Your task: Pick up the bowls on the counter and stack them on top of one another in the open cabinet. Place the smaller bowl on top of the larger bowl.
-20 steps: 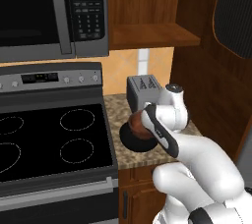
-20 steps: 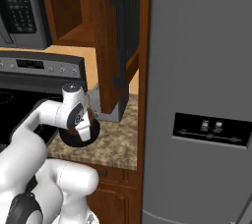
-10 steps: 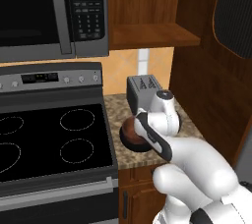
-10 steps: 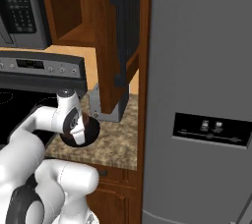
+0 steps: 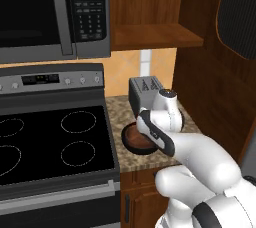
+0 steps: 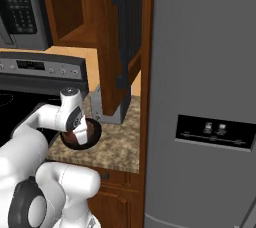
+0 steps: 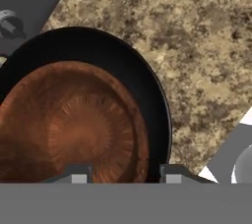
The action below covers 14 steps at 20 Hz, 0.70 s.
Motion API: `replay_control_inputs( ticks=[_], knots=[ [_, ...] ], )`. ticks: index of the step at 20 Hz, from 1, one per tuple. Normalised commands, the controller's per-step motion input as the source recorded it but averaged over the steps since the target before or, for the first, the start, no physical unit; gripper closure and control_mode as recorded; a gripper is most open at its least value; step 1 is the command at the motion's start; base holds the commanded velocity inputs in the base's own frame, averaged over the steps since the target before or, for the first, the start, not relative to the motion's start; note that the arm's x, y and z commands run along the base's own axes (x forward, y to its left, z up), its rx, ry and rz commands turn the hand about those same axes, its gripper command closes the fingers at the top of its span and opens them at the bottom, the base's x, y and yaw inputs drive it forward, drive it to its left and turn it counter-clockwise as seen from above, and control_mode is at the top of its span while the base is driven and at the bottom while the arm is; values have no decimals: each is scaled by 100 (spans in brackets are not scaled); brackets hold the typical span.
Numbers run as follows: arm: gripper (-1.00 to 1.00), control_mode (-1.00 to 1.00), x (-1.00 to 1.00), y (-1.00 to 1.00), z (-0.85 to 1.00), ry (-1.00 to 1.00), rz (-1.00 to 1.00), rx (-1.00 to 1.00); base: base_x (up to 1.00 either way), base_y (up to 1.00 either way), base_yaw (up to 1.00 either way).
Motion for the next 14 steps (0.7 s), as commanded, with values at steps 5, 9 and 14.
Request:
replay_control_inputs(
  ticks=[5, 9, 14],
  knots=[
    [-100, -100, -12, -54, -2, 17, 11, -2, 0, 0, 0],
    [-100, -100, 0, -3, -14, 7, 11, -7, 0, 0, 0],
    [-100, -100, 0, 0, -26, 0, 10, -8, 0, 0, 0]
  ],
)
